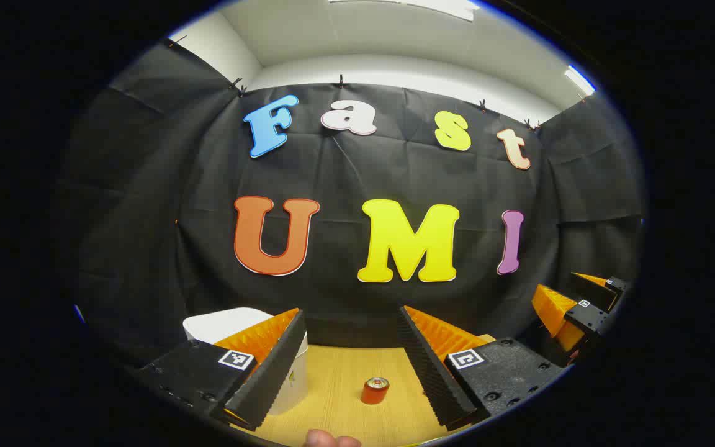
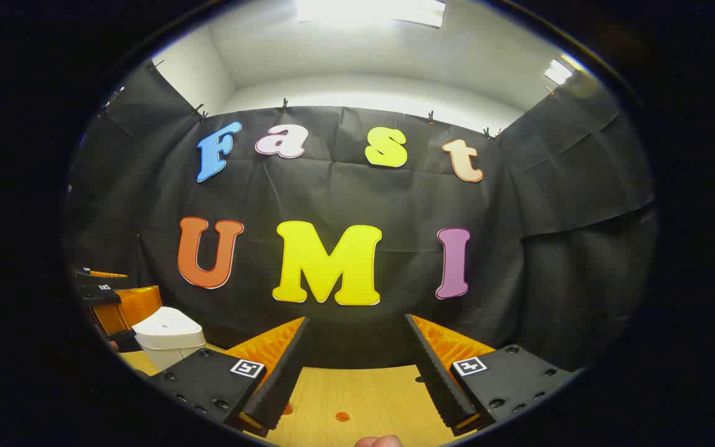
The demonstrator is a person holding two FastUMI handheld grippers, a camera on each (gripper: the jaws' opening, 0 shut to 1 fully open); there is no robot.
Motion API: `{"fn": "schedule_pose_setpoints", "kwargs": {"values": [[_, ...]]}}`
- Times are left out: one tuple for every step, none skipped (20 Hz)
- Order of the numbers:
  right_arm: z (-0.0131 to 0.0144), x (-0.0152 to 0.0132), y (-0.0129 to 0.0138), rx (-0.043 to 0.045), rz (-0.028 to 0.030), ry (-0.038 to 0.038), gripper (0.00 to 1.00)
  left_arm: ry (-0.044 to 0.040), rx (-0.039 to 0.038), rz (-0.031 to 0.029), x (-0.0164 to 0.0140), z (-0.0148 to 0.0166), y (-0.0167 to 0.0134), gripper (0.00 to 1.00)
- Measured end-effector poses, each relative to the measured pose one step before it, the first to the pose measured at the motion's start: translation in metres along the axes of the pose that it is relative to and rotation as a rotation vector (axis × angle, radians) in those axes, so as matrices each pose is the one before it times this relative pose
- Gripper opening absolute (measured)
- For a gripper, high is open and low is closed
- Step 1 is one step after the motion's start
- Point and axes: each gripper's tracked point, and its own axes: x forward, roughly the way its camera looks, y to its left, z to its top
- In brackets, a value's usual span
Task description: Press the lid of the desktop garbage bin to open it, pick up the crumpled paper on the desktop and throw it into the bin, then pick up the pop can on the desktop and drop it into the bin, and finally close the garbage bin lid.
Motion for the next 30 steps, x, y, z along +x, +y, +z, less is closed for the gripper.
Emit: {"fn": "schedule_pose_setpoints", "kwargs": {"values": [[-0.00221, 0.0002, 0.0004, 0.00928, 0.00034, 0.00811, 0.93, 0.0019, -0.00227, 0.0088, -0.00016, -0.00037, 0.00115, 0.98], [-0.00127, 0.0007, -0.00029, 0.01093, 0.00009, 0.00623, 0.93, -0.00002, -0.00928, -0.00093, 0.00022, 0.00005, -0.00152, 0.98], [-0.00086, 0.00202, -0.00097, 0.00658, -0.00186, 0.00166, 0.94, -0.00254, -0.00435, -0.00535, -0.00081, 0.00115, -0.0028, 0.97], [0.00024, 0.00161, -0.00133, 0.00394, -0.00246, 0.00064, 0.93, 0.00091, 0.00296, 0.00096, 0.00004, 0.00038, 0.00103, 0.97], [-0.00097, 0.00136, 0.00001, 0.00173, -0.00034, -0.00016, 0.92, -0.00148, 0.00529, 0.0019, 0.00023, 0.00024, 0.00101, 0.97], [0.00029, 0.00137, -0.00075, 0.00306, -0.00073, 0.00138, 0.92, 0.00086, 0.00311, 0.00205, 0.00014, -0.00023, 0.00045, 0.98], [-0.00082, -0.00072, 0.00094, 0.00321, 0.0043, 0.00278, 0.93, -0.0006, -0.00179, 0.00047, 0.00049, 0.00086, -0.00065, 0.97], [-0.00005, 0.00107, 0.00102, 0.00167, 0.00435, 0.00491, 0.93, 0.00347, -0.00124, 0.00227, 0.00074, -0.00014, 0.00017, 0.97], [-0.0008, 0.0014, 0.00036, 0.00218, 0.00579, 0.00417, 0.93, 0.00065, 0.00028, 0.0041, 0.00065, -0.0004, 0.00057, 0.97], [0.00159, 0.00246, -0.00091, 0.00301, -0.00009, -0.00287, 0.93, -0.00107, 0.00168, 0.00626, 0.0013, 0.00055, 0.0009, 0.97], [0.0022, 0.00191, -0.0019, 0.00586, -0.00394, -0.00535, 0.92, 0.00056, 0.00117, 0.00232, 0.00273, -0.00072, -0.00031, 0.97], [0.00134, 0.00135, -0.00171, 0.00909, -0.0058, -0.00161, 0.92, 0.00656, 0.0005, 0.00023, 0.00196, -0.0007, -0.00043, 0.98], [-0.00147, 0.00169, -0.00249, 0.00813, -0.00599, 0.00248, 0.92, 0.0041, -0.00076, -0.00003, 0.00209, -0.00132, 0.00009, 0.97], [-0.00112, 0.00143, -0.0025, 0.00287, -0.00563, 0.00303, 0.92, -0.00027, 0.00095, -0.00013, 0.00045, 0.00028, -0.0003, 0.97], [-0.00153, 0.00165, -0.00197, 0.00094, -0.0033, 0.00194, 0.92, 0.00014, 0.00265, 0.00059, 0.00103, -0.00034, -0.00074, 0.98], [-0.00013, 0.00166, -0.00163, 0.00036, -0.00195, 0.00226, 0.92, -0.00172, 0.00347, 0.00232, 0.00142, 0.00097, -0.00087, 0.98], [0.00035, 0.00138, -0.00154, -0.00125, -0.00303, 0.00025, 0.92, -0.00295, 0.00239, 0.00059, 0.00168, 0.00101, -0.00057, 0.98], [-0.00062, 0.00234, -0.0024, -0.00183, -0.00394, -0.00158, 0.92, -0.00189, 0.00041, -0.00317, 0.00092, 0.00031, -0.00215, 0.98], [0.00035, 0.00181, -0.00144, -0.00059, -0.00313, -0.00341, 0.92, -0.00031, 0.00084, -0.00207, 0.00133, 0.00092, -0.00153, 0.97], [0.00153, 0.0012, -0.00176, 0.00011, -0.00219, -0.00331, 0.92, 0.0002, 0.00071, -0.00074, 0.00231, -0.00139, -0.00107, 0.97], [-0.00115, 0.00099, -0.00116, 0.00042, -0.00073, 0.00061, 0.92, 0.00128, 0.00108, 0.00063, 0.0018, -0.00044, -0.00139, 0.97], [-0.00091, 0.00071, -0.00028, 0.00063, 0.0017, 0.0043, 0.93, 0.00146, 0.00021, 0.00096, -0.00079, -0.00026, -0.00032, 0.97], [-0.00033, 0.00151, -0.00038, 0.00103, 0.00176, 0.00393, 0.93, 0.00163, 0.00028, 0.00008, -0.00017, -0.00088, -0.00102, 0.98], [-0.00048, 0.00159, 0.00058, 0.00006, 0.00341, 0.00261, 0.93, 0.00055, 0.00031, 0.00057, 0.00136, -0.0013, -0.00101, 0.98], [0.00164, 0.0008, -0.00051, -0.00269, 0.00197, -0.00358, 0.93, -0.00084, 0.00024, 0.00347, 0.00058, 0.00012, 0.00136, 0.98], [0.00249, 0.00068, -0.00028, -0.00133, 0.00343, -0.00493, 0.93, 0.00388, 0.00026, 0.00498, 0.00037, -0.0016, 0.00088, 0.98], [0.00016, 0.00083, 0.00115, -0.00075, 0.00481, -0.00397, 0.92, 0.00517, -0.00129, 0.00344, 0.00106, -0.0015, 0.00054, 0.98], [-0.0002, 0.00091, -0.00015, -0.00124, 0.00405, 0.00155, 0.93, 0.00691, -0.00186, 0.00328, 0.00132, -0.00214, 0.00071, 0.97], [-0.00102, 0.00145, 0.00111, -0.00082, 0.00474, 0.00573, 0.93, 0.00569, -0.00038, 0.00445, 0.00245, -0.00101, 0.00201, 0.97], [-0.00107, 0.00144, -0.00007, -0.0003, 0.0028, 0.00711, 0.93, 0.00975, -0.00197, 0.00726, 0.00183, -0.00216, 0.00287, 0.97]]}}
